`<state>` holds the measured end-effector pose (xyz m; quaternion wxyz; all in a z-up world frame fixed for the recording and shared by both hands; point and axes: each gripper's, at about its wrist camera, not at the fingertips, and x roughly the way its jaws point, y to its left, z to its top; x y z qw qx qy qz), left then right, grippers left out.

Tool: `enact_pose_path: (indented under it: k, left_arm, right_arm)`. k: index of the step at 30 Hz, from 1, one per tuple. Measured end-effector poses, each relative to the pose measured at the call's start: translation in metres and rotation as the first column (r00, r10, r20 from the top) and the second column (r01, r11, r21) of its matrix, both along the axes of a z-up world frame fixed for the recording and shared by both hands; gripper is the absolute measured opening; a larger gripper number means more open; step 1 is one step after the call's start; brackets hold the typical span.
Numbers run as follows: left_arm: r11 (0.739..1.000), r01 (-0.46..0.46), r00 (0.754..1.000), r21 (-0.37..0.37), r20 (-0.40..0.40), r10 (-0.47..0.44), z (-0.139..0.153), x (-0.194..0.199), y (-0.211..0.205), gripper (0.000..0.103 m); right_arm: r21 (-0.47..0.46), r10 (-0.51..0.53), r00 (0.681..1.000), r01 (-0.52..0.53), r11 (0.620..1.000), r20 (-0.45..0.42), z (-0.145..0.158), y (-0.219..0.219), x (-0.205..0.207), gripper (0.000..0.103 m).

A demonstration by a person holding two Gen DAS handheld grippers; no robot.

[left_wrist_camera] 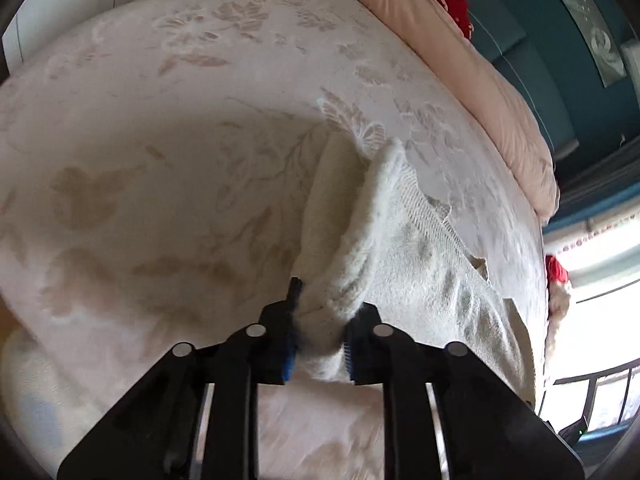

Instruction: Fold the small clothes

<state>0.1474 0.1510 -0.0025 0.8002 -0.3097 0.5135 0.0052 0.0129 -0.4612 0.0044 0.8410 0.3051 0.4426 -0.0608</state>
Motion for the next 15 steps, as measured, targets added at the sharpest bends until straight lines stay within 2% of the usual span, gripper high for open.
enact_pose_path:
  k: [2,4,5,7,8,9,10,12,14,15]
  left_arm:
    - [0.999,0.027,0.998,0.017,-0.055,-0.026,-0.009,-0.018,0.002,0.015]
    - [0.995,0.075,0.990,0.058,-0.125,-0.067,-0.037,-0.032,-0.006,0.015]
    - [0.993,0.089,0.988,0.072,-0.130,-0.079,-0.049,-0.037,-0.009,0.020]
    - [0.989,0.088,0.994,0.119,-0.072,-0.079,-0.047,-0.043,-0.015,0.025]
    - [0.983,0.095,0.994,0.159,-0.060,-0.086,-0.037,-0.043,-0.019,0.028]
    - [0.980,0.098,0.995,0.176,-0.049,-0.091,-0.030,-0.043,-0.022,0.027]
    - [0.975,0.104,0.995,0.198,-0.013,-0.104,-0.014,-0.043,-0.026,0.028]
    - [0.954,0.114,0.989,0.276,0.064,-0.137,0.011,-0.040,-0.036,0.045]
    - [0.935,0.115,0.987,0.337,0.067,-0.146,0.015,-0.036,-0.043,0.058]
    - [0.933,0.115,0.988,0.340,0.056,-0.142,0.013,-0.032,-0.046,0.058]
  right_arm:
    - [-0.065,0.024,0.995,-0.031,0.997,-0.101,-0.030,-0.001,-0.018,0.013]
    - [-0.029,0.044,0.986,-0.049,0.998,-0.163,-0.065,0.000,-0.034,0.017]
    - [-0.031,0.023,0.988,-0.028,0.999,-0.150,-0.064,-0.001,-0.039,0.025]
    - [-0.075,-0.014,0.992,0.004,0.997,-0.128,-0.047,-0.002,-0.043,0.038]
    - [-0.151,-0.034,0.994,0.018,0.988,-0.105,-0.028,0.001,-0.043,0.038]
    - [-0.189,-0.032,0.996,0.015,0.982,-0.086,-0.020,0.000,-0.036,0.038]
    - [-0.235,-0.001,1.000,-0.006,0.972,-0.031,0.002,0.008,-0.031,0.038]
    - [-0.232,0.090,0.995,-0.079,0.970,0.040,0.024,0.023,-0.007,0.033]
    - [-0.176,0.184,0.980,-0.170,0.970,0.068,0.031,0.051,0.019,0.015]
    - [-0.160,0.214,0.974,-0.200,0.967,0.073,0.032,0.062,0.027,0.010]
